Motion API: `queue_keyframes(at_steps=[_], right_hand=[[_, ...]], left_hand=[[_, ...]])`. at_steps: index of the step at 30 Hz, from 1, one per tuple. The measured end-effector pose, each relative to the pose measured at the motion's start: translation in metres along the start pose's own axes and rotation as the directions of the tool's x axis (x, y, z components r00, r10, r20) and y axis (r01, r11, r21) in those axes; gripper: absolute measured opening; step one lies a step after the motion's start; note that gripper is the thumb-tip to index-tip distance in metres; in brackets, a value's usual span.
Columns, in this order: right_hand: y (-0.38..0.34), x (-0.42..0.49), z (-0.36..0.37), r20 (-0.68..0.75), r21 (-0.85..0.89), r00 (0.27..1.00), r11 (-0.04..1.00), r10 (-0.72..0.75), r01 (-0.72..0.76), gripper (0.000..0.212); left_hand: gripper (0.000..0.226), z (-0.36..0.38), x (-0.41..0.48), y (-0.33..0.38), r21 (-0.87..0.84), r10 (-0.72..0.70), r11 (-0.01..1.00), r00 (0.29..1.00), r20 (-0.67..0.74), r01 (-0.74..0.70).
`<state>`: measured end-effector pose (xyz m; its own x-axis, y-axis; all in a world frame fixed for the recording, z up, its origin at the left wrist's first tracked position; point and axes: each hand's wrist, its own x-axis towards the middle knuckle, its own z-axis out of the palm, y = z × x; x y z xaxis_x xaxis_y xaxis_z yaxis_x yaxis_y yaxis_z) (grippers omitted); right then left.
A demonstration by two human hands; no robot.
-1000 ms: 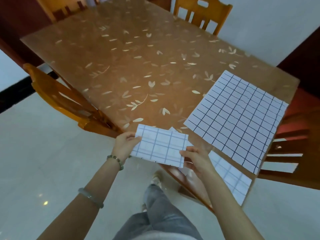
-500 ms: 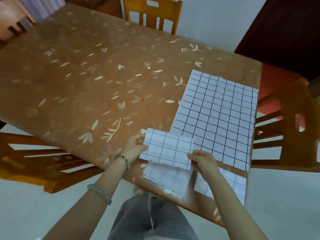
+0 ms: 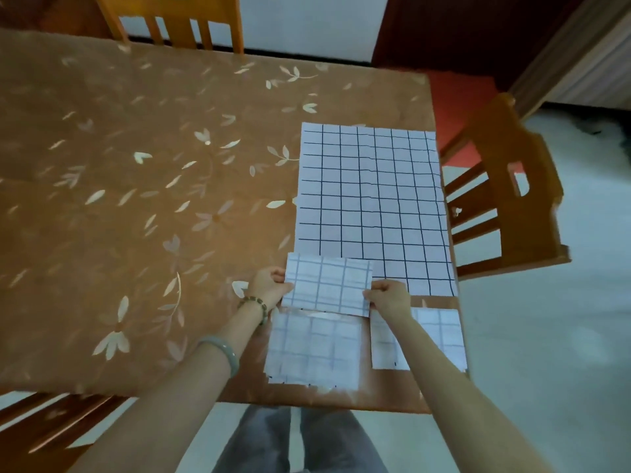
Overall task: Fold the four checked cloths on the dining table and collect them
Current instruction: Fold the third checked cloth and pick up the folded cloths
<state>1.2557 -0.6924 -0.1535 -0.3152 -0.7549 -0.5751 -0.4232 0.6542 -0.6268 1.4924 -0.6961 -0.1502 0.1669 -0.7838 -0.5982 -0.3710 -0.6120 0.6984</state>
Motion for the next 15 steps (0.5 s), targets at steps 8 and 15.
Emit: queue_keyframes(at_steps=[8,15], right_hand=[[0.01,0.003,0.005,0.032,-0.062,0.999,0.998,0.012,-0.01,0.008],[0.011,0.0,0.005,0.056,-0.101,0.998,0.995,-0.006,0.011,0.018]], left_hand=[[0.019,0.0,0.0,-0.012,0.125,-0.032,0.992,0.999,0.001,0.032],[0.017,-0.001,-0.002,-0.021,0.076,-0.036,0.996,0.999,0.004,0.036]])
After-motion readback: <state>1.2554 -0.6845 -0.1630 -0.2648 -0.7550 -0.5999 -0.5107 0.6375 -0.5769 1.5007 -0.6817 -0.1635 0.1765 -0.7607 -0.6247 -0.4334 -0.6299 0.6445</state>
